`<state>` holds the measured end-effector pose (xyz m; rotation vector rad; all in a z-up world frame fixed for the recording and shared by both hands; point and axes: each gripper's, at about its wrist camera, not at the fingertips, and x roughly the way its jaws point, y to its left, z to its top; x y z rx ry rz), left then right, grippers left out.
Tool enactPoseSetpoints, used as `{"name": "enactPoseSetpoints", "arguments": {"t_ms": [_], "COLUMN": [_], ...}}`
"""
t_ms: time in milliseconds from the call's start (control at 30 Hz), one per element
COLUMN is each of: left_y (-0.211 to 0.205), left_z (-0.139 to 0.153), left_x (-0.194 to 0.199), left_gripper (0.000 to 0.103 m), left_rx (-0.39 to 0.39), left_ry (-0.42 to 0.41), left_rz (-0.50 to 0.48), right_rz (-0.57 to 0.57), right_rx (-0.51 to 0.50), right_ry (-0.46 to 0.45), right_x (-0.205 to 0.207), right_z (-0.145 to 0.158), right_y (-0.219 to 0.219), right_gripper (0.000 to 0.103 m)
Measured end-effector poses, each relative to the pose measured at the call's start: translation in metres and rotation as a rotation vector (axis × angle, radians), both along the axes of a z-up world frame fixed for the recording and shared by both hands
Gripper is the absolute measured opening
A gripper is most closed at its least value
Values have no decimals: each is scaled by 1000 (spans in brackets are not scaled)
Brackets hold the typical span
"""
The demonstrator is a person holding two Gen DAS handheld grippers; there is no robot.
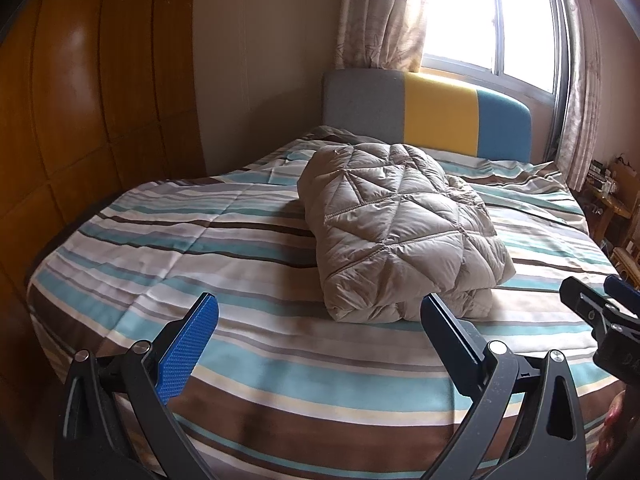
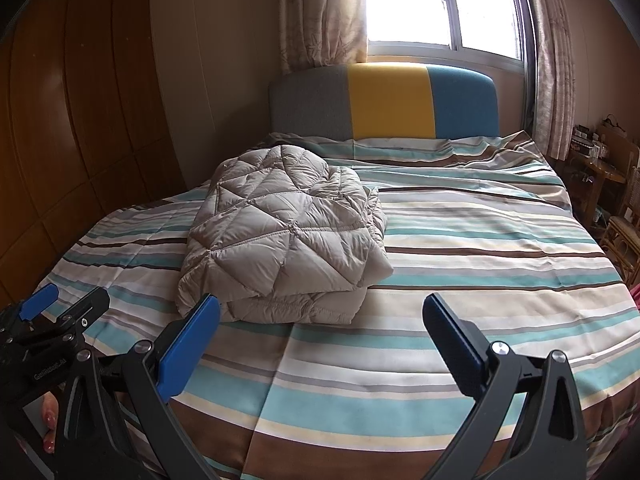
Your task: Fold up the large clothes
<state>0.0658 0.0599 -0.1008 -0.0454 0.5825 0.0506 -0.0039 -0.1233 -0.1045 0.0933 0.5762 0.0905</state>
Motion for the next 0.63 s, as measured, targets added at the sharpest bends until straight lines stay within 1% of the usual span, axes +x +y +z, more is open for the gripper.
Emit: {"name": "enactPoseSetpoints", "arguments": {"t_ms": [167, 400, 500, 633], "left_y": [1, -4, -6, -5], "left_z": [-6, -14, -20, -28], "left_x": [2, 10, 18, 30], "left_gripper": [100, 100, 100, 100], "left_rx": [-21, -6, 15, 19], "left_ry": [14, 41, 62, 91], "left_rz": [30, 22, 13, 6], "right_rz": [-4, -18, -21, -39], "right_rx": [11, 23, 27, 31], "right_ry": [21, 50, 73, 111], "right_x": [4, 11, 17, 32], "right_z": [-6, -17, -24, -35], "right_y": [-3, -9, -11, -19], "right_gripper": [101, 101, 101, 101]}}
